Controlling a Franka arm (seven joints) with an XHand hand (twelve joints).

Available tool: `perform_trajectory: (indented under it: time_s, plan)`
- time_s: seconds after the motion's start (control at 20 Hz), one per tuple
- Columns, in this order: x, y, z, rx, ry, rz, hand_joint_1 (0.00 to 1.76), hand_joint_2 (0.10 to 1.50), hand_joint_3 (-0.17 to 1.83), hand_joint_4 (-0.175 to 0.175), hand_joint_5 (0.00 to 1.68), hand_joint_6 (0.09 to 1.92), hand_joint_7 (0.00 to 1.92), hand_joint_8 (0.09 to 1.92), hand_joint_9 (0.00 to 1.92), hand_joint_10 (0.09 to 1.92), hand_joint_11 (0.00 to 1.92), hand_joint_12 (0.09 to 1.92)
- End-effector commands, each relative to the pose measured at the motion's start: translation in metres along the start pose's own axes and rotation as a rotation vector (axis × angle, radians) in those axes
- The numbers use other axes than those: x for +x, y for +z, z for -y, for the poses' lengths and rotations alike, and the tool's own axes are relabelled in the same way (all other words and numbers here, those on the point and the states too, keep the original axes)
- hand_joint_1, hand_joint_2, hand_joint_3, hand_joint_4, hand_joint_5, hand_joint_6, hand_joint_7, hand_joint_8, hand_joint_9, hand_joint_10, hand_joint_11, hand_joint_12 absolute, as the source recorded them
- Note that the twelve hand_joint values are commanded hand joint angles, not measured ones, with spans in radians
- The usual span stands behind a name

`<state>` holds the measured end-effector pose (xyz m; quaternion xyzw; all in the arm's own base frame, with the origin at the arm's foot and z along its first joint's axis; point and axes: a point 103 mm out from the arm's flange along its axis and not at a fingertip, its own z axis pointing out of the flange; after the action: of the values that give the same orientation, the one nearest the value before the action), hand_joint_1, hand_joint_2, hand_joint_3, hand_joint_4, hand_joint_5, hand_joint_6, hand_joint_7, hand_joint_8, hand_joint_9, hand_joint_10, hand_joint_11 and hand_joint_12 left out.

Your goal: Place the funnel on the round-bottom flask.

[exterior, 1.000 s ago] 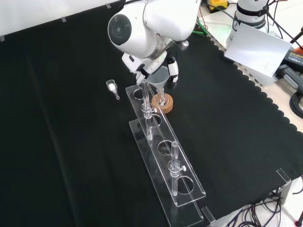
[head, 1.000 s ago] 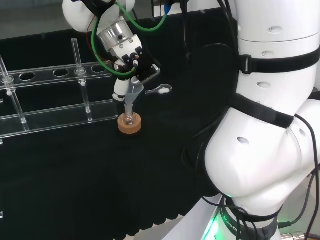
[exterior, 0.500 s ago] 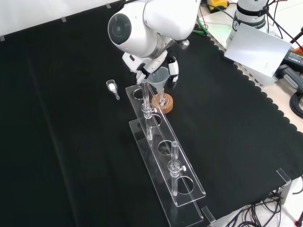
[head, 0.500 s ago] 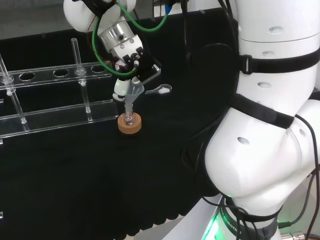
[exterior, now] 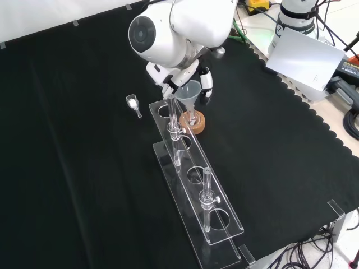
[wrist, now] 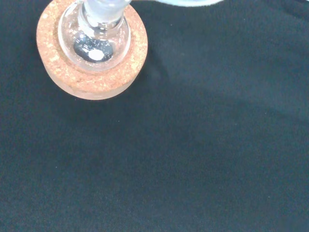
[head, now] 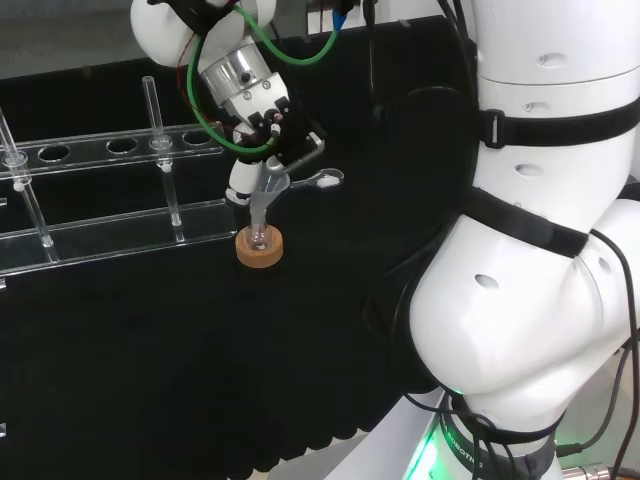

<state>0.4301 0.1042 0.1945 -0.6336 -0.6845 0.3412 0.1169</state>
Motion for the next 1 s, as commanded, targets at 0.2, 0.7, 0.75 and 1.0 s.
perform_trajectory:
  time_s: [0.2, 0.7, 0.75, 1.0]
  plan:
    - [-0.002, 0.000, 0.005, -0.018, -0.006, -0.016, 0.49, 0.65, 0.35, -0.081, 0.31, 0.30, 0.40, 0.85, 0.67, 0.67, 0.52, 1.33]
    - [-0.006, -0.003, 0.016, -0.049, -0.011, -0.071, 0.35, 0.66, 0.19, -0.073, 0.25, 0.09, 0.13, 0.77, 0.37, 0.80, 0.45, 1.39]
    - [-0.007, -0.004, 0.018, -0.055, -0.012, -0.078, 0.34, 0.65, 0.17, -0.073, 0.25, 0.09, 0.11, 0.76, 0.35, 0.81, 0.45, 1.40]
    - [-0.017, -0.015, 0.036, -0.120, -0.028, -0.133, 0.30, 0.65, 0.15, -0.072, 0.23, 0.09, 0.09, 0.76, 0.34, 0.84, 0.44, 1.41]
